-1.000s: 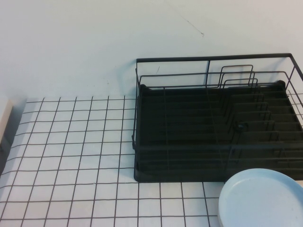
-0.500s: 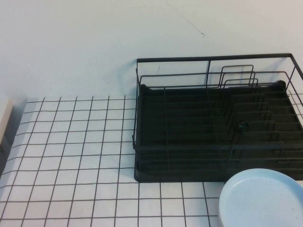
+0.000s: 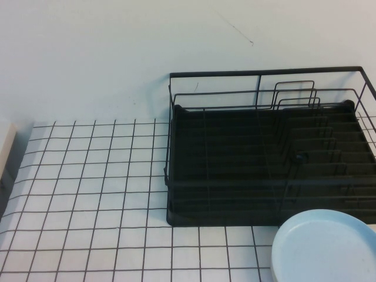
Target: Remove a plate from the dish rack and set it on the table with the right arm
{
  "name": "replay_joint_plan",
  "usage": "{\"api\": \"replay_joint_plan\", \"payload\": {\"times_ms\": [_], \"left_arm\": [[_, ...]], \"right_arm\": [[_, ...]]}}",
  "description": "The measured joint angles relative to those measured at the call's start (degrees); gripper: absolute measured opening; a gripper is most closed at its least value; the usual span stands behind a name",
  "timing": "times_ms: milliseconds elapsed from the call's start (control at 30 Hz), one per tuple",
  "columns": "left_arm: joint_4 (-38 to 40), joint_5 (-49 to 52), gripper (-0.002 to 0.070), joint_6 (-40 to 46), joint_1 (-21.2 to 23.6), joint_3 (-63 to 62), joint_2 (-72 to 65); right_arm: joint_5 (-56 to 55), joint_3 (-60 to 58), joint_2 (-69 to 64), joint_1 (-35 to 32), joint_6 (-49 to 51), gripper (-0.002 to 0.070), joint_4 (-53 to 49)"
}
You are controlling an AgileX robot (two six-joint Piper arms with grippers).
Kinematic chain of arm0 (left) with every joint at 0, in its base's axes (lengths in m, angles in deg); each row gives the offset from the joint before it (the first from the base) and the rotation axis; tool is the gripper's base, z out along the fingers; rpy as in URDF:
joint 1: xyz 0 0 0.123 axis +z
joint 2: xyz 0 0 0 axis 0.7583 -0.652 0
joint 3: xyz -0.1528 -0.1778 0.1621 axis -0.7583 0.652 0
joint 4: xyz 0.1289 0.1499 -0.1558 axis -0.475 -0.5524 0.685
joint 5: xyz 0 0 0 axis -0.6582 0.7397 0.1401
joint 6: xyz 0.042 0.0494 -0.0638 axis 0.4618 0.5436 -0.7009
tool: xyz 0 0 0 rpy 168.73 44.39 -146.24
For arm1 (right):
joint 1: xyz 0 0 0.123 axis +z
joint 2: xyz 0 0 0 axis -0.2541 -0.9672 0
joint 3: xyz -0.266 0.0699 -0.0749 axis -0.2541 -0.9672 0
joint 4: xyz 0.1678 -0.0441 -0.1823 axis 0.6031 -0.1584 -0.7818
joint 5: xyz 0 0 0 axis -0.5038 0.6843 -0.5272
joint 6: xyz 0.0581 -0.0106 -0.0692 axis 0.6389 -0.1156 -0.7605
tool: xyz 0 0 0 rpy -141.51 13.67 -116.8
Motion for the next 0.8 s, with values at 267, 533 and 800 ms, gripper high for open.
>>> {"api": "replay_joint_plan", "payload": {"times_ms": [267,533,800], "left_arm": [[0.0,0.0,-0.0003,0.0,0.0,0.0,0.0],[0.0,0.0,-0.0003,0.0,0.0,0.0,0.0],[0.0,0.0,-0.0003,0.0,0.0,0.0,0.0]], "right_arm": [[0.0,0.0,0.0,3.5,1.5,-0.0002,-0.1],[0.0,0.0,0.0,0.3,1.7,-0.0002,-0.4],[0.0,0.0,0.0,0.0,2.8,-0.0002,-0.6]]}}
